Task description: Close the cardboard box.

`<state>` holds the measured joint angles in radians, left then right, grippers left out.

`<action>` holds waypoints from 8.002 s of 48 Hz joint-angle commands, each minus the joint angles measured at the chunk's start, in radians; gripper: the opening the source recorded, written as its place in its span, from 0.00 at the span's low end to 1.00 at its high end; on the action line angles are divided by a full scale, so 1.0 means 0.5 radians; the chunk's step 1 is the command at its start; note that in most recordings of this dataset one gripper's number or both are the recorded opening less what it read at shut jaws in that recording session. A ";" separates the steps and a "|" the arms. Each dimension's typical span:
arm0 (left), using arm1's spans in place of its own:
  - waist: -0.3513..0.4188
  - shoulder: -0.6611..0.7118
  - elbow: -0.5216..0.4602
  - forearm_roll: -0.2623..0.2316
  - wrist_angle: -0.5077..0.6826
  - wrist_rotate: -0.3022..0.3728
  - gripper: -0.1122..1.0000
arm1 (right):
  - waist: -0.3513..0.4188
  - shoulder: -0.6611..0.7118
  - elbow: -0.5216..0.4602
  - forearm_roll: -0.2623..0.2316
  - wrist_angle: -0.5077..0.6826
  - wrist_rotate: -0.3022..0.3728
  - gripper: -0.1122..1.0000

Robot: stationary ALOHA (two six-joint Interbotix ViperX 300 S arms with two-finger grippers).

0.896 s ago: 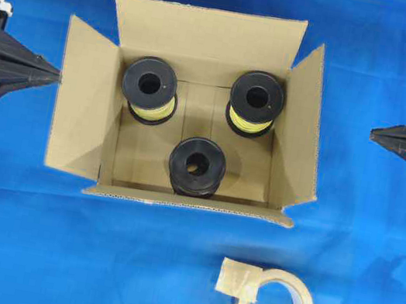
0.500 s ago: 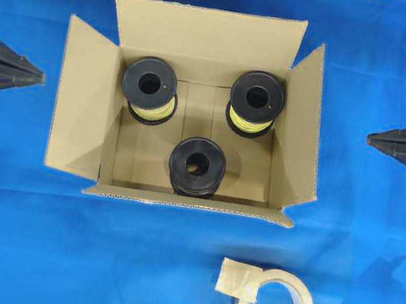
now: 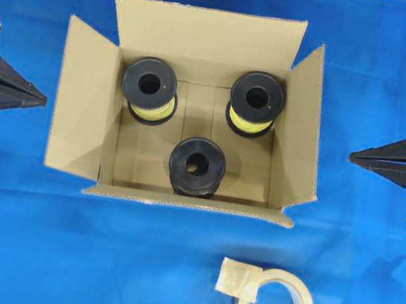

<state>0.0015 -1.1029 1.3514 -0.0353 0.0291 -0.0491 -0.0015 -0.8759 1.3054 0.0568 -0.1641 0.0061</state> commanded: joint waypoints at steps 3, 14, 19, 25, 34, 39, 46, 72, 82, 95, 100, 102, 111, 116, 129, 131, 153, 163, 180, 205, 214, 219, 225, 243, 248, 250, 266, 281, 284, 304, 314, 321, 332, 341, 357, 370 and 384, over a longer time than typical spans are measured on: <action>0.006 0.083 0.006 -0.006 -0.012 -0.021 0.10 | -0.003 0.120 0.006 0.040 -0.104 0.003 0.10; 0.006 0.178 0.021 -0.003 -0.061 -0.021 0.10 | -0.006 0.245 0.009 0.043 -0.190 0.003 0.10; 0.006 0.227 0.028 -0.003 -0.153 -0.028 0.10 | -0.009 0.249 -0.003 0.043 -0.206 0.003 0.10; 0.006 0.383 0.009 -0.003 -0.328 0.000 0.10 | -0.040 0.319 -0.034 0.043 -0.295 -0.003 0.10; 0.018 0.755 -0.147 -0.003 -0.525 0.012 0.10 | -0.095 0.555 -0.172 0.034 -0.463 -0.034 0.10; 0.043 0.902 -0.261 0.003 -0.555 0.028 0.10 | -0.098 0.690 -0.307 0.025 -0.479 -0.043 0.10; 0.098 1.034 -0.390 0.003 -0.595 0.110 0.10 | -0.098 0.868 -0.485 0.018 -0.482 -0.049 0.10; 0.206 1.525 -0.709 0.000 -0.739 0.181 0.10 | -0.123 1.390 -0.911 0.018 -0.472 -0.043 0.10; 0.206 1.764 -0.788 -0.003 -0.752 0.172 0.10 | -0.123 1.485 -0.868 0.043 -0.494 -0.012 0.10; 0.206 1.997 -0.871 -0.006 -0.819 0.147 0.10 | -0.123 1.580 -0.844 0.104 -0.525 -0.009 0.10; 0.202 2.013 -0.905 -0.006 -0.822 0.147 0.10 | -0.126 1.583 -0.847 0.104 -0.525 -0.012 0.10; 0.206 2.022 -0.920 -0.006 -0.825 0.147 0.10 | -0.126 1.583 -0.847 0.104 -0.525 -0.012 0.10; 0.239 2.111 -1.080 -0.006 -0.868 0.193 0.10 | -0.126 1.583 -0.850 0.104 -0.525 -0.012 0.10; 0.276 2.169 -1.197 -0.006 -0.868 0.230 0.10 | -0.126 1.583 -0.850 0.104 -0.528 -0.012 0.10; 0.414 2.283 -1.427 -0.006 -0.865 0.341 0.10 | -0.126 1.580 -0.847 0.104 -0.528 -0.012 0.10; 0.433 2.289 -1.439 -0.006 -0.865 0.353 0.10 | -0.123 1.583 -0.847 0.107 -0.525 -0.012 0.10; 0.479 2.433 -1.442 -0.006 -0.868 0.350 0.10 | -0.126 1.580 -0.847 0.107 -0.525 -0.012 0.10; 0.466 2.479 -1.439 -0.006 -0.868 0.331 0.10 | -0.123 1.583 -0.847 0.104 -0.525 -0.012 0.10; 0.466 2.479 -1.442 -0.006 -0.868 0.331 0.10 | -0.126 1.525 -0.868 0.104 -0.503 -0.012 0.10; 0.466 2.476 -1.436 -0.006 -0.856 0.322 0.10 | 0.120 0.828 -0.871 0.104 -0.218 -0.009 0.10; 0.466 2.476 -1.436 -0.006 -0.856 0.322 0.10 | 0.420 0.653 -0.816 0.095 -0.215 -0.015 0.10; 0.469 2.476 -1.436 -0.006 -0.853 0.322 0.10 | 0.568 0.638 -0.795 0.092 -0.202 -0.015 0.10; 0.476 2.476 -1.436 -0.006 -0.853 0.322 0.10 | 0.687 0.703 -0.749 0.092 -0.199 -0.015 0.10; 0.476 2.473 -1.427 -0.006 -0.850 0.319 0.10 | 0.736 1.052 -0.629 0.101 -0.365 -0.009 0.10; 0.476 2.473 -1.427 -0.006 -0.850 0.319 0.10 | 0.727 1.074 -0.632 0.098 -0.383 -0.012 0.10; 0.479 2.473 -1.427 -0.006 -0.850 0.319 0.10 | 0.721 1.071 -0.632 0.098 -0.387 -0.015 0.10; 0.476 2.470 -1.427 -0.006 -0.850 0.319 0.10 | 0.393 0.976 -0.604 0.101 -0.402 -0.021 0.10; 0.479 2.470 -1.427 -0.006 -0.850 0.319 0.10 | 0.138 1.052 -0.611 0.132 -0.255 0.000 0.10; 0.479 2.467 -1.427 -0.006 -0.850 0.319 0.10 | 0.138 1.092 -0.611 0.132 -0.233 0.000 0.10; 0.476 2.454 -1.427 -0.006 -0.847 0.313 0.10 | 0.135 1.292 -0.623 0.206 -0.224 0.003 0.10; 0.423 2.381 -1.439 -0.006 -0.841 0.337 0.10 | 0.135 1.292 -0.626 0.206 -0.227 0.003 0.10; 0.411 2.240 -1.454 -0.006 -0.776 0.347 0.10 | 0.135 1.292 -0.629 0.206 -0.227 0.000 0.10; 0.454 1.979 -1.497 -0.006 -0.601 0.374 0.10 | 0.135 1.292 -0.629 0.206 -0.245 0.000 0.10; 0.620 1.881 -1.583 0.006 -0.383 0.497 0.10 | 0.138 1.292 -0.629 0.206 -0.255 0.000 0.10; 0.985 2.028 -1.884 0.006 0.163 0.611 0.10 | 0.138 1.295 -0.629 0.206 -0.270 -0.003 0.10; 1.019 2.240 -2.006 0.006 0.423 0.607 0.10 | 0.132 1.292 -0.629 0.206 -0.273 -0.009 0.10; 0.979 2.261 -2.059 0.003 0.543 0.598 0.10 | 0.129 1.292 -0.632 0.206 -0.276 -0.012 0.10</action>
<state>0.5031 0.0460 0.3513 -0.0337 0.2961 0.2516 0.0644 -0.2255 1.0032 0.1580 -0.2961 0.0000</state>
